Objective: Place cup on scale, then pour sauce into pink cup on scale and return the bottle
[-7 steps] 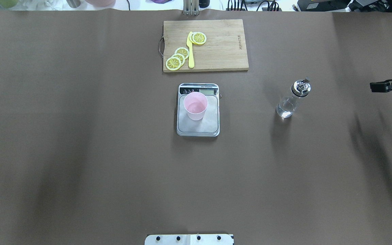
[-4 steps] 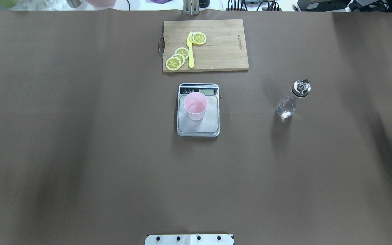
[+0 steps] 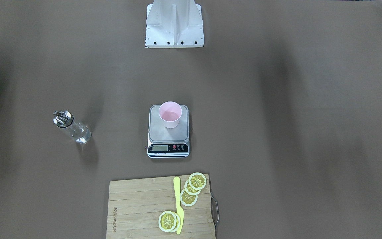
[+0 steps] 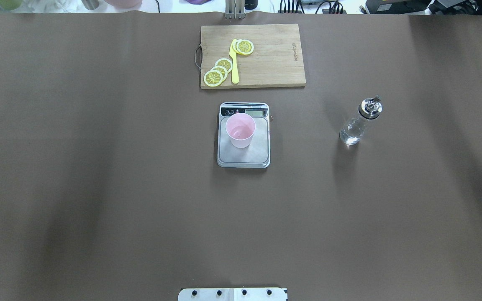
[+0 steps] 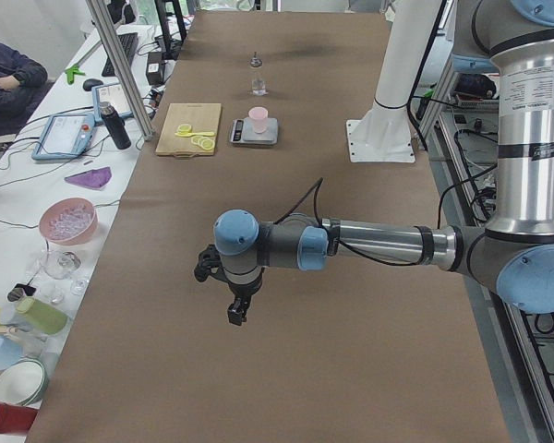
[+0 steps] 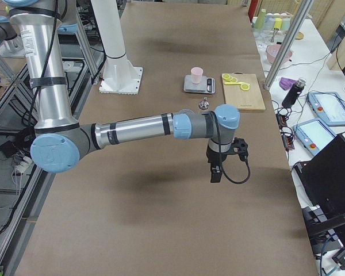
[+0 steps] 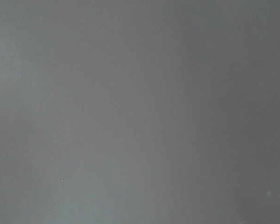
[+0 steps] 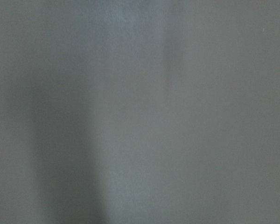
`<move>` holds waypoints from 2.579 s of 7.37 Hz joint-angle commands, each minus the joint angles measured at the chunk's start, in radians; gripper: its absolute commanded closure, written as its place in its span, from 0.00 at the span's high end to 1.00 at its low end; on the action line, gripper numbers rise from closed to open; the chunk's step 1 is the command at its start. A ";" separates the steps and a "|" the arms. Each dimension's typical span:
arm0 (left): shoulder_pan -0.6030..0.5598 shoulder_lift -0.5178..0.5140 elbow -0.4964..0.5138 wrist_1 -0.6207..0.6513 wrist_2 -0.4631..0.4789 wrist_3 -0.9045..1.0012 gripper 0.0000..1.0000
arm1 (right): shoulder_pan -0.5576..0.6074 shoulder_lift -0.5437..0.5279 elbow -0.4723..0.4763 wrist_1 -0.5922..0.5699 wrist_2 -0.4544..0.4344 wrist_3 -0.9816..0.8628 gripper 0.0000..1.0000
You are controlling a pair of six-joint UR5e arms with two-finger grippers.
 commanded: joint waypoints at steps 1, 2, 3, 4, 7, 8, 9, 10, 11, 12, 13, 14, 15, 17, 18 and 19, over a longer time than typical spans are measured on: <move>0.001 0.001 0.007 0.001 0.000 0.002 0.98 | 0.041 -0.155 0.090 -0.020 0.049 -0.001 1.00; 0.002 -0.007 0.015 0.006 0.002 -0.004 0.98 | 0.041 -0.164 0.089 -0.018 0.025 0.009 1.00; 0.002 -0.007 0.020 0.001 0.005 -0.004 0.98 | 0.041 -0.161 0.092 -0.015 0.019 0.003 1.00; 0.000 -0.005 0.021 0.015 0.002 -0.012 0.98 | 0.041 -0.168 0.084 0.017 0.009 0.006 1.00; 0.000 0.006 0.010 0.007 0.009 -0.009 0.98 | 0.039 -0.169 0.083 0.025 0.008 -0.001 1.00; 0.000 0.009 0.010 0.007 0.009 -0.004 0.98 | 0.041 -0.180 0.086 0.026 0.003 -0.003 1.00; 0.000 0.010 0.013 0.007 0.009 -0.003 0.98 | 0.039 -0.180 0.090 0.026 0.005 -0.003 1.00; 0.000 0.012 0.016 0.007 0.009 -0.003 0.98 | 0.039 -0.178 0.090 0.026 0.008 -0.001 1.00; 0.000 0.019 0.013 0.006 0.009 -0.003 0.98 | 0.041 -0.181 0.096 0.025 0.012 0.002 1.00; 0.000 0.019 0.012 0.006 0.009 -0.003 0.98 | 0.041 -0.192 0.107 0.025 0.014 0.006 1.00; 0.000 0.019 0.012 0.006 0.009 -0.003 0.98 | 0.039 -0.195 0.107 0.025 0.019 0.006 1.00; -0.002 0.022 0.010 0.006 0.009 -0.003 0.98 | 0.039 -0.195 0.113 0.025 0.020 0.006 1.00; 0.000 0.023 0.010 0.006 0.008 -0.003 0.98 | 0.039 -0.195 0.113 0.025 0.020 0.006 1.00; -0.002 0.021 0.009 0.006 0.008 -0.003 0.98 | 0.039 -0.197 0.113 0.025 0.020 0.006 1.00; 0.000 0.021 0.009 0.006 0.008 -0.003 0.98 | 0.039 -0.200 0.113 0.026 0.020 0.006 1.00; 0.000 0.021 0.009 0.007 0.008 -0.003 0.98 | 0.039 -0.200 0.113 0.025 0.020 0.006 1.00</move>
